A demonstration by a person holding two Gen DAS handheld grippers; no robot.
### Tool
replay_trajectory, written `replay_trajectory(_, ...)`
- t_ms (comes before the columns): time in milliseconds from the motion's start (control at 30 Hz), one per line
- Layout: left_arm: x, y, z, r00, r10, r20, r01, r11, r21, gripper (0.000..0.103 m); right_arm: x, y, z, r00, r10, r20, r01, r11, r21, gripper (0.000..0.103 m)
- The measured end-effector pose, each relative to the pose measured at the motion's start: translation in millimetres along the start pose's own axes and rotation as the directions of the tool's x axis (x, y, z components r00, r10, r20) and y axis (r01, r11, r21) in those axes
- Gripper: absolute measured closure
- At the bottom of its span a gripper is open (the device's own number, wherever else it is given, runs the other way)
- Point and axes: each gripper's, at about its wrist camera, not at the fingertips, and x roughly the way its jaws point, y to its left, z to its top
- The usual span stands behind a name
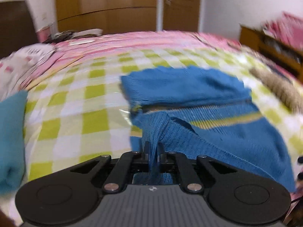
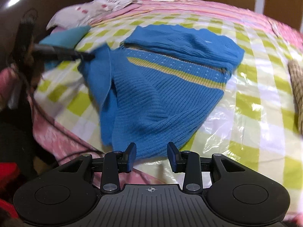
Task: Fold small clothes
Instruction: 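Grasp the blue sweater hem with the left gripper, then grasp the hem with the right gripper while the left gripper holds it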
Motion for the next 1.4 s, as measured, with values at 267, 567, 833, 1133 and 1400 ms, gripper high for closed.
replay_trajectory(267,-16,16,-25,0.999,0.028,-0.024,-0.03,0.996,-0.082,0.09,8,17,-2,0.998,-0.016,-0.066,0.001,0.974,-0.225,0.067)
replay_trajectory(567,-13,18,-19,1.0,0.007,-0.015,-0.009,0.993,-0.12,0.09,22,44,-11,0.997,-0.067,-0.05,0.033,0.866,-0.499,0.051)
replay_trajectory(833,-11,16,-9,1.0,-0.006,0.0,0.006,0.993,-0.115,0.09,28,28,11,0.999,-0.04,-0.007,0.034,0.928,-0.372,0.093)
replay_trajectory(1133,4,24,40,0.994,-0.029,0.109,0.044,0.99,-0.136,0.091,-4,-68,74,0.978,-0.001,0.207,-0.038,0.982,0.183,0.099)
replay_trajectory(1400,57,35,61,0.996,0.016,0.083,0.001,0.978,-0.207,0.091,35,-143,96,0.966,-0.133,0.22,0.023,0.895,0.445,0.087)
